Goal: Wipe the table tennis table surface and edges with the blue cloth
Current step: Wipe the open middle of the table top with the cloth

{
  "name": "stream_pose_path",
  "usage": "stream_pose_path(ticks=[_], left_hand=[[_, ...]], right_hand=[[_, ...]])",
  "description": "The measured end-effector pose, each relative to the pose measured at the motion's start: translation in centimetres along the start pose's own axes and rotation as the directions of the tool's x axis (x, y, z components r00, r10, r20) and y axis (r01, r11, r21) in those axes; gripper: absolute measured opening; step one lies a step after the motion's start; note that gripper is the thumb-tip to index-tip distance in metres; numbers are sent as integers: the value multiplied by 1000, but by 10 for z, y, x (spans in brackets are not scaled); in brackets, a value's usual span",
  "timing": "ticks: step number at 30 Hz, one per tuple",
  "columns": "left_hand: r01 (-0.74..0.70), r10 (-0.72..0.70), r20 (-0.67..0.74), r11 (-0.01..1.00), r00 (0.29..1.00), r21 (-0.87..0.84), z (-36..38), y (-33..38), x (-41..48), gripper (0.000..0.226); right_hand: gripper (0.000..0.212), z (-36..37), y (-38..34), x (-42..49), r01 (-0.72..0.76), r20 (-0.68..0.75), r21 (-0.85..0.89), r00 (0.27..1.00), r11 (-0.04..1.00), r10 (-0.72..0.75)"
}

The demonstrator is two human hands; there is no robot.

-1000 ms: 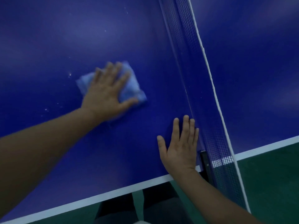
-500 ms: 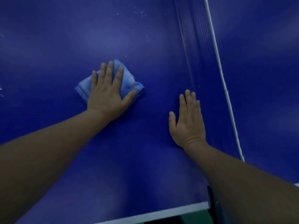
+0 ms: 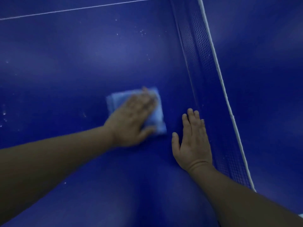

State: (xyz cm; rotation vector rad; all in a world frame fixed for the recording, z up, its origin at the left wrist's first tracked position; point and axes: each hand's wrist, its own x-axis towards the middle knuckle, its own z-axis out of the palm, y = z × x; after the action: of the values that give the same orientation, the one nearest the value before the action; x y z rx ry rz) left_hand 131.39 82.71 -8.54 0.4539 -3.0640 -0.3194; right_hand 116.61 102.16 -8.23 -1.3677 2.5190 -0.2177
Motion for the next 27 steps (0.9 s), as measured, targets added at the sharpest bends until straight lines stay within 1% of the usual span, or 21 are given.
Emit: stream_pose_path(ticks=[1,2,4,6,7,8,9,10,11,12,13,16,18,19,20,21,22,23,24,25,27], left_hand=[[-158,158,44,987,987,11,5,12,-10,79],[-256,254,81,966,964,21,7,17,-14,78],[-357,354,108,934,929,13,3,10,2,77],[-385,377,163,923,912,23,-3,1,38,77],[-331,322,171,943,931,29,-7,-5,63,77],[-218,210,164,975,964,32,-12,-11,90,78],[-66,57,150,997,987,50,-19,-17,114,79],[93,-101,133,994,986,62,-21,-19,132,80],[192,-199,117,979,973,68,-18,-19,144,80],[213,-221,107,974,969,74,-16,-16,147,81],[183,-190,93,980,977,77,-13,-9,140,82],[-65,61,58,995,996,70,3,25,85,80],[-164,156,104,984,982,72,6,30,71,80],[-182,170,135,980,976,81,3,21,81,82],[-129,116,148,988,982,82,-3,9,99,87],[-11,1,132,997,991,78,-8,-7,119,92],[138,-148,134,987,980,77,-15,-25,138,96],[280,-288,121,957,950,77,-22,-45,154,98],[384,-389,95,921,916,68,-25,-61,164,98],[438,-442,73,897,894,63,-26,-67,165,96],[420,-424,52,905,904,65,-19,-48,151,93]], right_hand=[[72,0,0,0,-2,-2,11,1000,1000,2],[71,-1,0,0,-6,-9,21,1000,1000,6],[71,0,-1,2,-10,-15,40,1000,999,11],[71,-1,0,1,-8,-7,52,1000,999,9],[71,-1,1,1,-8,-12,53,1000,999,8],[71,-2,0,1,-8,-15,50,1000,999,8],[71,-2,-1,0,-6,-11,45,1000,999,7],[71,-3,-1,-1,-7,-11,48,1000,999,8],[70,-3,-2,-1,-10,-21,51,1000,999,11],[70,-3,-1,0,-11,-26,56,1000,998,12],[70,-2,-1,1,-10,-17,62,1000,998,11],[69,-3,1,0,-4,-6,89,1000,996,5],[69,-4,0,0,-5,3,104,1000,995,5],[68,-4,0,0,-9,11,100,1000,995,8],[68,-4,0,0,-10,10,89,1000,996,9],[69,-3,0,0,-6,7,77,1000,997,5],[69,-3,0,-1,-1,4,69,1000,998,1],[70,-4,0,-1,2,0,64,1000,998,-2],[69,-4,0,-1,6,-8,61,1000,998,-5],[69,-3,0,-1,8,-16,61,1000,998,-7],[68,-2,1,-1,4,-21,69,1000,998,-2]])
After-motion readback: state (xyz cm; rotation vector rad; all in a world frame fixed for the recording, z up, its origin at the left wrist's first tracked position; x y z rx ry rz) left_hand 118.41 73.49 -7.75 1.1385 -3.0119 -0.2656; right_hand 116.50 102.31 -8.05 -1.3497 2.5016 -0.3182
